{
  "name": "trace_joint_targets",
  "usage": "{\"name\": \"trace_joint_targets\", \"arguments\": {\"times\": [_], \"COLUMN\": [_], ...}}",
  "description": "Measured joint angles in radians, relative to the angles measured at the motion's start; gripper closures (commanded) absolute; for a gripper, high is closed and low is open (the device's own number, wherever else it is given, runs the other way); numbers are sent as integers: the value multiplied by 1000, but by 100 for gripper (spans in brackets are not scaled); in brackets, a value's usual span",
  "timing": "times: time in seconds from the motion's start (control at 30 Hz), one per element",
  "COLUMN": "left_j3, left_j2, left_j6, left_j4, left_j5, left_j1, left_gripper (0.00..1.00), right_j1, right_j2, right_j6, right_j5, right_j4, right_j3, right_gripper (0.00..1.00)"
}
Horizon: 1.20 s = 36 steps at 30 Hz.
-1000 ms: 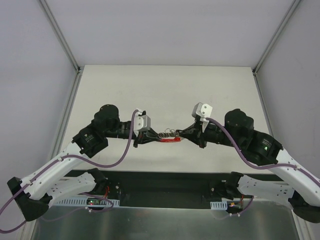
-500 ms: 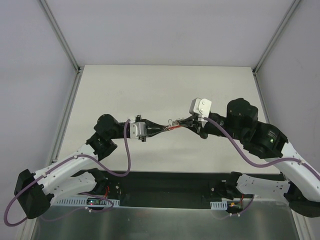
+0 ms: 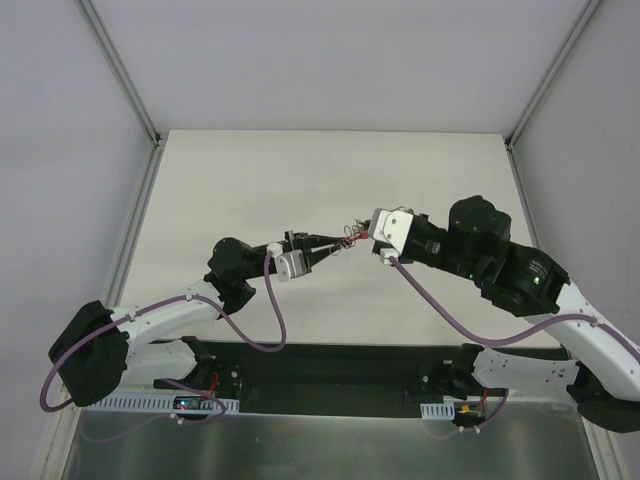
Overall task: Remove the keys from the keyring
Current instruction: Adjust the key on the keyring.
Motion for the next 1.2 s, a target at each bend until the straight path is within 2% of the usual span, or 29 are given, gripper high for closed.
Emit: {"name": "trace_joint_targets", "arguments": {"times": [0.17, 0.6, 0.67, 0.7, 0.83, 1.07, 1.2], "left_j3": [-13, -13, -13, -13, -10, 5, 95], "left_j2": [-38, -72, -71, -71, -78, -248, -334], "left_j6": [35, 91, 94, 93, 78, 46, 11], "left_j4": [-50, -144, -154, -158, -215, -473, -629], "left_j5": [-18, -23, -24, -23, -23, -46, -71], "left_j1": [0, 0, 0, 0, -1, 0, -1], "left_gripper": [100, 99, 83, 69, 54, 49, 41], "right_j1": [3, 8, 8, 8, 8, 8, 8], "right_j2": [-55, -61, -61, -62, -68, -93, -93], "right_j6": [-24, 1, 2, 0, -18, -32, -27], "right_j5": [103, 79, 58, 47, 29, 16, 14], "right_j4": [69, 58, 50, 46, 42, 41, 42], "right_j3": [-79, -90, -90, -91, -91, -127, -132], "right_gripper": [99, 99, 99, 99, 99, 99, 99]}}
